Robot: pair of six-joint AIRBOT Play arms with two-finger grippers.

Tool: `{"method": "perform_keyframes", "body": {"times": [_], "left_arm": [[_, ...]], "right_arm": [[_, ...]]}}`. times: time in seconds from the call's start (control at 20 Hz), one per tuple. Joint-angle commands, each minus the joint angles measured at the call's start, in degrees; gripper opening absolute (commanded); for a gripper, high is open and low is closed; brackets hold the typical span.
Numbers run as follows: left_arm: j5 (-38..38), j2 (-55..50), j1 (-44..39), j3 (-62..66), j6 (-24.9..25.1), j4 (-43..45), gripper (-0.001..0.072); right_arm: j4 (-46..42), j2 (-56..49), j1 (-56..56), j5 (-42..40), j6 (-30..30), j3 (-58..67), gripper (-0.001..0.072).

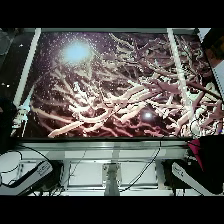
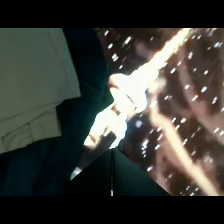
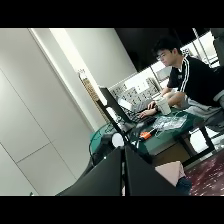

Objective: Fold the clothes and pants, and hang the long-sleeved shirts on hangers.

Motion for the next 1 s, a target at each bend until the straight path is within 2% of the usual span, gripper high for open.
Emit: {"method": "perform_keyframes", "body": {"times": [0.0, 0.15, 0.3, 0.4, 0.45, 0.55, 0.6, 0.9, 0.95], "left_arm": [[0.6, 0.8, 2.1, -4.2, 0.3, 1.9, 0.0015], [0.8, 0.6, 2.1, -4.4, 4.0, 3.0, 0.0014], [0.7, -1.1, 2.1, -6.1, 4.0, 8.3, 0.0014], [1.2, -3.3, 2.1, -7.0, 4.0, 7.8, 0.0017], [1.2, -4.7, 2.1, -7.0, 4.0, 7.8, 0.0091], [1.3, -7.6, 2.1, -7.0, 4.0, 7.9, 0.0439], [1.5, -8.9, 2.1, -7.0, 4.0, 8.3, 0.0459], [7.4, -13.0, 2.3, -7.0, 4.0, 15.5, 0.0462], [7.9, -13.9, 2.3, -7.0, 4.0, 16.3, 0.0496]], "right_arm": [[0.0, 0.0, 0.1, 0.0, 0.0, 0.1, 0.0012], [0.0, 0.0, 0.1, 0.0, 0.0, 0.1, 0.0012], [0.0, 0.0, 0.1, 0.0, 0.0, 0.1, 0.0012], [0.0, 0.0, 0.1, 0.0, 0.0, 0.1, 0.0012], [0.0, 0.0, 0.1, 0.0, 0.0, 0.1, 0.0012], [0.0, 0.0, 0.1, 0.0, 0.0, 0.1, 0.0012], [0.0, 0.0, 0.1, 0.0, 0.0, 0.1, 0.0012], [0.0, 0.0, 0.1, 0.0, 0.0, 0.1, 0.0012], [0.0, 0.0, 0.1, 0.0, 0.0, 0.1, 0.0012]]}}
